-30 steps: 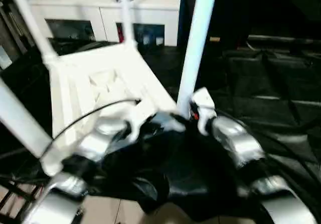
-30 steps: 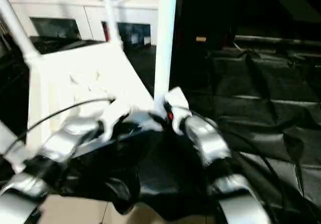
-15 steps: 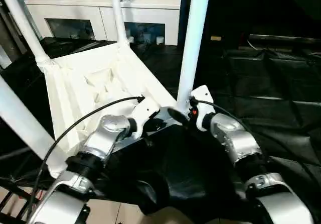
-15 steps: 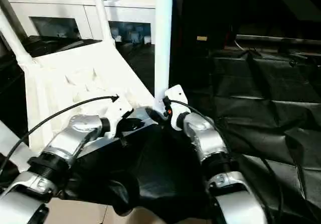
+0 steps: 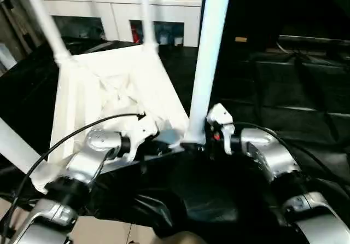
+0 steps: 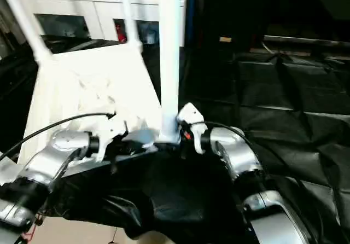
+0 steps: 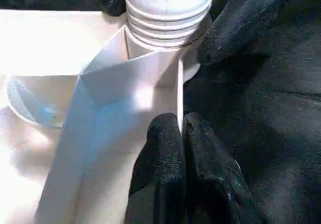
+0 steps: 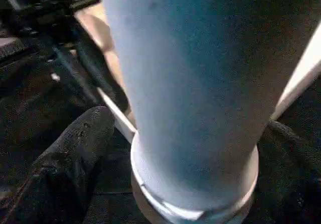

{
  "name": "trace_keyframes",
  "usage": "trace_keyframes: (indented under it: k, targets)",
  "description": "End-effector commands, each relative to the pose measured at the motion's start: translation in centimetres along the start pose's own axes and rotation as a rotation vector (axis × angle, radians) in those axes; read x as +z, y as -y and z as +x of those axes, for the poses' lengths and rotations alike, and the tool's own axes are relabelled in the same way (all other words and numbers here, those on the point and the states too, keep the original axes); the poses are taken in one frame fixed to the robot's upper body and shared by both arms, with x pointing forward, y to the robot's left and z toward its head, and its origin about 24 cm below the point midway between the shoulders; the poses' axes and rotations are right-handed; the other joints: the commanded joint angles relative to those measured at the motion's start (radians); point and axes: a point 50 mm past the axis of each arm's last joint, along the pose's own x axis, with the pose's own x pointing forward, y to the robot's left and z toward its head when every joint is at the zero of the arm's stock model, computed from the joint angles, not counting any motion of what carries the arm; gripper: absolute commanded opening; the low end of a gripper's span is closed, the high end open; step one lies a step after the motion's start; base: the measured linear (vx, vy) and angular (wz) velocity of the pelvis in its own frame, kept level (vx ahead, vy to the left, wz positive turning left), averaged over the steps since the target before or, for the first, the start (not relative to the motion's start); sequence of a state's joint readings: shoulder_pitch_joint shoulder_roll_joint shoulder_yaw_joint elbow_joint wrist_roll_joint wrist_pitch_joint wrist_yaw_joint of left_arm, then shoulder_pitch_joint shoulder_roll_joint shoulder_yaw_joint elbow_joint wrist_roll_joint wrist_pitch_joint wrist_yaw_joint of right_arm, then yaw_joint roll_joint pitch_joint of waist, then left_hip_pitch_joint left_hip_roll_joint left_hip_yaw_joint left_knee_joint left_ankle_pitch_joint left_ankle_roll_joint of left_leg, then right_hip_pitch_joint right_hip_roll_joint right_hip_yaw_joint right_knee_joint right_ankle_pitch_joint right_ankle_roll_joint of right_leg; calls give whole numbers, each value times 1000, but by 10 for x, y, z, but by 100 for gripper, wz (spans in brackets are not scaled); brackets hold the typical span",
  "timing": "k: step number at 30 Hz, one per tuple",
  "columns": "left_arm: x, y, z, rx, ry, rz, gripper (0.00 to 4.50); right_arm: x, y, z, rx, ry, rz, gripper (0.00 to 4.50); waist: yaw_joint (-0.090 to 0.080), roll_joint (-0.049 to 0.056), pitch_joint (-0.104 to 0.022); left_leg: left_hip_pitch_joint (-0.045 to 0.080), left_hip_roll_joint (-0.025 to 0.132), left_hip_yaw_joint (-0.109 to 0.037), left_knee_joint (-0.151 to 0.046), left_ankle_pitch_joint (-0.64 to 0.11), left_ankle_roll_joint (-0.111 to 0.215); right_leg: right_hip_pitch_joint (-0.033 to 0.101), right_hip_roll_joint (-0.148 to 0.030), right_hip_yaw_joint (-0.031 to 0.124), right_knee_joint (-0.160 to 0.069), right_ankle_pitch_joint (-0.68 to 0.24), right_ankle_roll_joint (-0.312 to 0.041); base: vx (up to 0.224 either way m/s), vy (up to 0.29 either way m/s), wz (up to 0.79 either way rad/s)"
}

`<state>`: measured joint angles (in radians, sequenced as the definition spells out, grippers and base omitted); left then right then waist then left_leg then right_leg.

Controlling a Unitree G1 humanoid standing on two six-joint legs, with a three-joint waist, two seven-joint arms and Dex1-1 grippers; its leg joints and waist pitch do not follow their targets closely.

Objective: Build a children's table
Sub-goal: Rotate leg to tighten

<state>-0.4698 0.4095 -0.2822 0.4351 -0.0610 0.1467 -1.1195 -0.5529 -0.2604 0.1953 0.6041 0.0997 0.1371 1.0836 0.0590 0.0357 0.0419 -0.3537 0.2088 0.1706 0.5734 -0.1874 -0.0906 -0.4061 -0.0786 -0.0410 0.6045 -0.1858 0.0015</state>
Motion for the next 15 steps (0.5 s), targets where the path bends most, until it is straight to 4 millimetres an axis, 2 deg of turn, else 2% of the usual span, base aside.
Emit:
trace_keyframes:
  k: [1,5,7,11,15]
  targets:
    - [10,10,2,-98,71,17,0,-5,-9,1,91,-13,1,422,5,-3,-58,-1,15,9,-60,-195,54,55,-43,28,-58,-90,-274,0,0,0]
    - [8,13,-3,-131,69,14,0,-4,-12,-3,131,-3,-1,422,5,-4,-55,-2,15,9,-63,-222,48,53,-42,28,-64,-140,-265,0,0,0]
    - [7,14,-4,-142,68,12,0,-3,-13,-4,150,4,2,408,5,-4,-54,-2,14,8,-64,-227,40,53,-43,29,-65,-169,-257,0,0,0]
    - [6,16,-5,-148,66,10,0,-3,-16,-5,170,2,6,371,7,-7,-56,-1,15,8,-62,-203,42,52,-42,29,-63,-141,-259,0,0,0]
    - [6,16,-5,-145,67,5,0,-5,-18,-4,182,1,12,342,9,-6,-57,-2,13,8,-61,-193,43,53,-42,28,-61,-132,-259,0,0,0]
